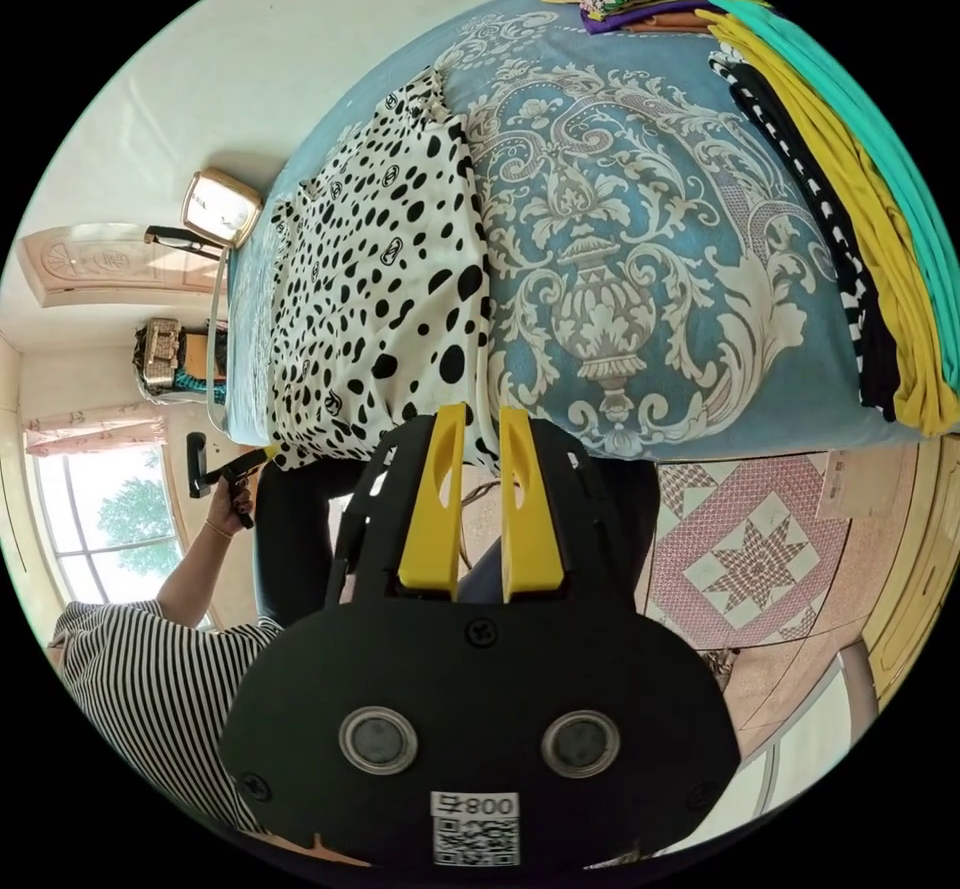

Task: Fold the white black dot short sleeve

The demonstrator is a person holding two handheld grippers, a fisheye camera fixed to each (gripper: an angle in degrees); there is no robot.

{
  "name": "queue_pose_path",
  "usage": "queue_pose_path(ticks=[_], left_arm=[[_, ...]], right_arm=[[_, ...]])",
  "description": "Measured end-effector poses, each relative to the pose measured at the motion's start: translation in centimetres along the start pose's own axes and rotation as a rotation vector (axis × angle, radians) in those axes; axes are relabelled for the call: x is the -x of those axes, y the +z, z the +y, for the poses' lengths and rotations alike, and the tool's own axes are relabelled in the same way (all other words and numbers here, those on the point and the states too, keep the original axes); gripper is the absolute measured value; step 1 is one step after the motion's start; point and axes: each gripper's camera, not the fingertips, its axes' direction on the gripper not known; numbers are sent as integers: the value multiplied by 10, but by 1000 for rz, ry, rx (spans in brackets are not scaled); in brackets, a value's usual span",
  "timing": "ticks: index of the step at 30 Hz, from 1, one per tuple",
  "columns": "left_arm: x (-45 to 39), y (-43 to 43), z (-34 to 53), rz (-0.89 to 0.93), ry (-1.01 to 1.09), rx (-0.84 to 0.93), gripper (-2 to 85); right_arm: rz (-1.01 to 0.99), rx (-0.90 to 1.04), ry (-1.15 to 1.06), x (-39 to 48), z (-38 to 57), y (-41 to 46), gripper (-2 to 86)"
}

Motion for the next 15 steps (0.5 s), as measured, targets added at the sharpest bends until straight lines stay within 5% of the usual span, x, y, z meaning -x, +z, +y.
queue_pose_path(ticks=[15], left_arm=[[-40,21,13,-18,17,94,84]], right_arm=[[99,98,-10,30,27,23,89]])
